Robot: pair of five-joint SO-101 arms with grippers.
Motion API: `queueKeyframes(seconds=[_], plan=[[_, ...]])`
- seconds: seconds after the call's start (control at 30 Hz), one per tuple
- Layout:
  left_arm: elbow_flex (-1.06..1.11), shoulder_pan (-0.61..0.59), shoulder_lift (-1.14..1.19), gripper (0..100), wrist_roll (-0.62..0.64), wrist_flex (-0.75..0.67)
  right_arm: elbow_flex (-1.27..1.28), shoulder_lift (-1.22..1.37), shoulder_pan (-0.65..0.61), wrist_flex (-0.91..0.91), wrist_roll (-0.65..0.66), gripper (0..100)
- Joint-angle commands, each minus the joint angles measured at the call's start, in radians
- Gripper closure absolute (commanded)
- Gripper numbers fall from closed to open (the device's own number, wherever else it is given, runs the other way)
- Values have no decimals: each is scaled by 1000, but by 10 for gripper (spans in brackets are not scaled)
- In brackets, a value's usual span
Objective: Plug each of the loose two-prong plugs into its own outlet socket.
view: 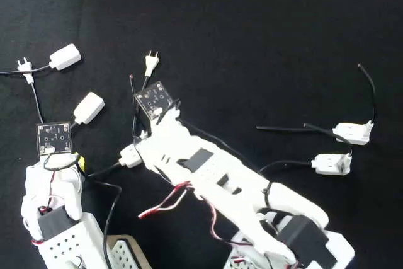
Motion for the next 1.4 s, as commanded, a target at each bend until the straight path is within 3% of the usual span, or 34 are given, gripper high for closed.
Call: queueKeyframes(seconds=[0.0,0.77,1.2,1.37], plan=[[15,-1,-3,780,2,-17,-16,18,-12,-2,-5,987],[15,1,-3,780,2,-17,-47,25,44,74,-63,987],[15,1,-3,780,2,-15,-91,110,-57,127,-52,987],[15,1,-3,780,2,-15,-214,226,-86,255,2,987]])
